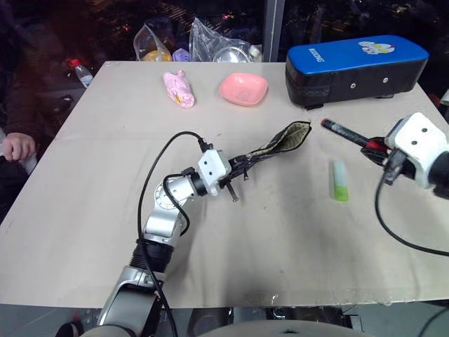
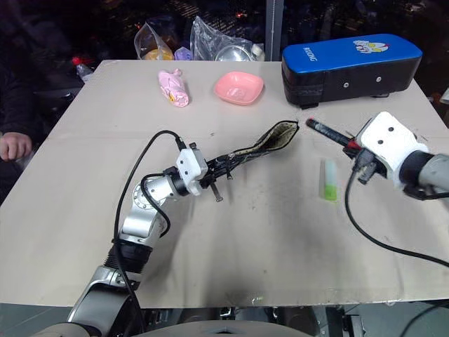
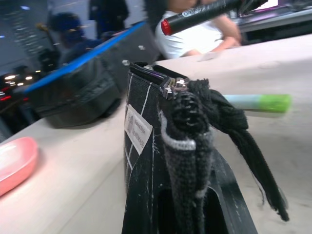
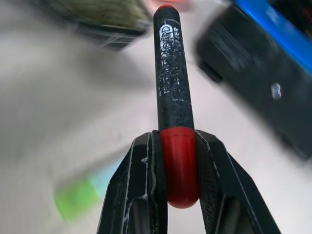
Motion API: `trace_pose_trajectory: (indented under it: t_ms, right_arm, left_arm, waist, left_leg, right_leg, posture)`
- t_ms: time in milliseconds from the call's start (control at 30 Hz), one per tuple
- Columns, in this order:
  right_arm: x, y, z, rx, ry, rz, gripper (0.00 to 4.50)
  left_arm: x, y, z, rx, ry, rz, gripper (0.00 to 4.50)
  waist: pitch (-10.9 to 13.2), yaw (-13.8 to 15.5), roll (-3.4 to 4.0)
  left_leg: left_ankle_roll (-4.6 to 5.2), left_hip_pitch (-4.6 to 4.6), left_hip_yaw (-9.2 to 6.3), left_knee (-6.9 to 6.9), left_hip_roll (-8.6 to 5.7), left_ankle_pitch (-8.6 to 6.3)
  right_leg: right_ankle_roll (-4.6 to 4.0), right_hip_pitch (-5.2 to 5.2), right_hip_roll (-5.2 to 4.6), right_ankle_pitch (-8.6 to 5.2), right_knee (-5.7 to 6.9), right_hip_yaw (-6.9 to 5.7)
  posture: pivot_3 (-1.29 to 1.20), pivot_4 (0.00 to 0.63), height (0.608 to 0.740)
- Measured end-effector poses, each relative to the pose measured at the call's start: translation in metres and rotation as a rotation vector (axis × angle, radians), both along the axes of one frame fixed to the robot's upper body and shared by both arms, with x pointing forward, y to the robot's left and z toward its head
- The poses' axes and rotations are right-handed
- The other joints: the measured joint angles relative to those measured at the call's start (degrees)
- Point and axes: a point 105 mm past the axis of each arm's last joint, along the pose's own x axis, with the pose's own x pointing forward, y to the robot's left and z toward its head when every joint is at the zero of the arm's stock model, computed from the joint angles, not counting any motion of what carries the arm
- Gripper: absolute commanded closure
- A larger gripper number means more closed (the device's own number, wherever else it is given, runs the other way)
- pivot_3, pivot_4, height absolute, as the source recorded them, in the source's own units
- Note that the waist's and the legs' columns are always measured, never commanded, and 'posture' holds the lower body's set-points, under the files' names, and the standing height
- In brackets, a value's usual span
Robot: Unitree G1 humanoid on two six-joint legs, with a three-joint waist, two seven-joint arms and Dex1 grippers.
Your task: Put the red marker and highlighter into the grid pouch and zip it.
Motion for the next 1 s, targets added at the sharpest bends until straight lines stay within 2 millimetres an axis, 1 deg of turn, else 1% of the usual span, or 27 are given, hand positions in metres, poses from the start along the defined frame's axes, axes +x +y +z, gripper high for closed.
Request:
trace_pose_trajectory:
  t_ms: [33,67,100,167,233,333,400,500,533,633,700,767,800,833,867,900,933,967,1000]
  right_arm:
    - [-0.001,0.003,-0.003,-0.092,0.021,0.084,4.21]
    - [-0.001,0.004,-0.003,-0.113,0.025,0.107,4.21]
    - [0.004,0.01,-0.003,-0.16,0.011,0.181,4.21]
    - [0.01,0.016,-0.003,-0.223,-0.004,0.255,4.21]
    - [0.015,0.019,-0.004,-0.274,-0.016,0.299,4.21]
    - [0.031,0.03,-0.001,-0.351,-0.061,0.372,4.21]
    - [0.037,0.038,-0.007,-0.414,-0.061,0.438,4.21]
    - [0.041,0.053,-0.015,-0.447,-0.068,0.527,4.21]
    - [0.044,0.064,-0.018,-0.452,-0.089,0.575,4.21]
    - [0.051,0.086,-0.021,-0.464,-0.172,0.667,4.21]
    - [0.056,0.088,-0.024,-0.485,-0.21,0.693,4.21]
    - [0.06,0.087,-0.027,-0.512,-0.231,0.699,3.17]
    - [0.065,0.081,-0.033,-0.533,-0.227,0.683,3.06]
    - [0.069,0.077,-0.036,-0.521,-0.214,0.654,2.39]
    - [0.071,0.075,-0.037,-0.506,-0.205,0.637,1.99]
    - [0.072,0.075,-0.035,-0.441,-0.2,0.599,1.5]
    - [0.073,0.076,-0.032,-0.364,-0.202,0.563,1.12]
    - [0.07,0.073,-0.027,-0.259,-0.174,0.507,0.51]
    - [0.067,0.067,-0.019,-0.175,-0.152,0.454,0.02]
  left_arm:
    - [0.0,-0.002,0.0,0.006,-0.002,-0.015,4.5]
    - [0.0,-0.004,0.001,0.007,-0.005,-0.022,4.5]
    - [-0.001,-0.008,0.002,0.015,-0.01,-0.045,4.5]
    - [-0.003,-0.013,0.003,0.018,-0.021,-0.075,4.5]
    - [-0.004,-0.015,0.004,0.02,-0.028,-0.09,4.5]
    - [-0.005,-0.018,0.003,0.036,-0.029,-0.121,4.5]
    - [-0.008,-0.022,0.002,0.048,-0.036,-0.15,4.5]
    - [-0.01,-0.025,0.003,0.05,-0.042,-0.169,4.5]
    - [-0.01,-0.025,0.004,0.049,-0.042,-0.176,4.5]
    - [-0.009,-0.029,0.011,0.033,-0.057,-0.19,4.5]
    - [-0.008,-0.031,0.014,0.021,-0.063,-0.197,4.5]
    - [-0.007,-0.03,0.014,0.015,-0.058,-0.191,4.5]
    - [-0.005,-0.028,0.012,0.008,-0.045,-0.182,4.5]
    - [-0.002,-0.026,0.01,0.007,-0.035,-0.174,4.5]
    - [-0.001,-0.026,0.009,0.007,-0.028,-0.171,4.5]
    - [0.0,-0.026,0.008,0.006,-0.023,-0.168,4.5]
    - [0.001,-0.026,0.008,0.007,-0.018,-0.164,4.5]
    - [0.003,-0.026,0.008,0.007,-0.016,-0.162,4.5]
    - [0.004,-0.025,0.007,0.008,-0.014,-0.156,4.5]
  waist:
    - [0.0,-0.1,0.0]
    - [0.0,0.0,-0.01]
    - [0.0,-0.2,0.0]
    - [0.0,-0.1,0.04]
    - [0.0,0.0,0.04]
    - [0.1,-0.1,0.09]
    - [0.1,0.1,0.09]
    - [0.1,0.2,0.11]
    - [0.1,0.2,0.11]
    - [0.1,0.2,0.12]
    - [0.1,0.4,0.12]
    - [0.1,0.5,0.12]
    - [0.1,0.6,0.12]
    - [0.1,0.7,0.12]
    - [0.1,0.7,0.12]
    - [0.1,0.7,0.11]
    - [0.1,0.7,0.12]
    - [0.1,0.9,0.15]
    - [0.1,1.2,0.15]
  left_leg:
    - [0.0,0.02,0.02,0.0,0.0,0.0]
    - [0.0,0.01,0.01,0.01,0.0,0.0]
    - [0.0,0.04,0.09,0.06,0.01,0.0]
    - [-0.03,0.03,0.09,0.09,-0.01,0.03]
    - [-0.24,0.04,0.08,0.09,0.01,0.15]
    - [-0.27,0.02,0.12,0.09,0.01,0.17]
    - [-0.28,0.0,0.1,0.08,0.03,0.17]
    - [-0.28,-0.03,0.11,0.09,0.03,0.17]
    - [-0.27,-0.02,0.12,0.12,0.03,0.17]
    - [-0.27,-0.01,0.13,0.22,0.02,0.17]
    - [-0.27,-0.01,0.12,0.27,0.01,0.17]
    - [-0.27,-0.02,0.13,0.27,0.01,0.17]
    - [-0.27,-0.02,0.13,0.29,0.01,0.17]
    - [-0.27,-0.02,0.14,0.3,0.01,0.17]
    - [-0.27,-0.03,0.14,0.3,0.02,0.17]
    - [-0.27,-0.03,0.12,0.3,0.03,0.17]
    - [-0.28,-0.03,0.13,0.31,0.04,0.17]
    - [-0.28,-0.05,0.1,0.31,0.04,0.18]
    - [-0.28,-0.06,0.09,0.31,0.05,0.18]
  right_leg:
    - [0.0,0.0,0.0,0.0,0.0,0.02]
    - [0.0,0.0,0.0,0.0,0.0,0.02]
    - [0.0,-0.01,0.0,0.0,0.03,0.08]
    - [0.0,-0.01,-0.02,0.0,0.06,0.09]
    - [0.0,0.0,-0.02,0.0,0.06,0.07]
    - [0.0,-0.03,-0.02,0.0,0.05,0.1]
    - [0.0,-0.04,-0.02,0.0,0.05,0.06]
    - [-0.01,-0.06,-0.05,0.0,0.03,0.06]
    - [-0.01,-0.06,-0.06,0.0,0.05,0.06]
    - [-0.01,-0.06,-0.08,0.0,0.17,0.06]
    - [-0.01,-0.06,-0.09,0.0,0.21,0.03]
    - [-0.01,-0.06,-0.1,0.0,0.21,0.03]
    - [-0.01,-0.06,-0.11,0.0,0.22,0.03]
    - [-0.01,-0.06,-0.11,0.0,0.23,0.03]
    - [-0.01,-0.06,-0.11,0.01,0.24,0.03]
    - [-0.02,-0.06,-0.11,0.01,0.24,0.01]
    - [-0.02,-0.06,-0.11,0.01,0.27,0.01]
    - [-0.02,-0.07,-0.11,0.01,0.28,0.0]
    - [-0.02,-0.07,-0.13,0.01,0.28,-0.01]
  posture:
    - [0.0,0.15,0.716]
    - [0.0,0.15,0.716]
    - [0.0,0.15,0.716]
    - [0.0,0.15,0.716]
    - [0.0,0.15,0.716]
    - [0.0,0.15,0.716]
    - [0.0,0.15,0.716]
    - [0.0,0.15,0.716]
    - [0.0,0.15,0.716]
    - [0.0,0.15,0.716]
    - [0.0,0.15,0.716]
    - [0.0,0.15,0.716]
    - [0.0,0.15,0.716]
    - [0.0,0.15,0.716]
    - [0.0,0.15,0.716]
    - [0.0,0.15,0.716]
    - [0.0,0.15,0.716]
    - [0.0,0.15,0.716]
    - [0.0,0.15,0.716]
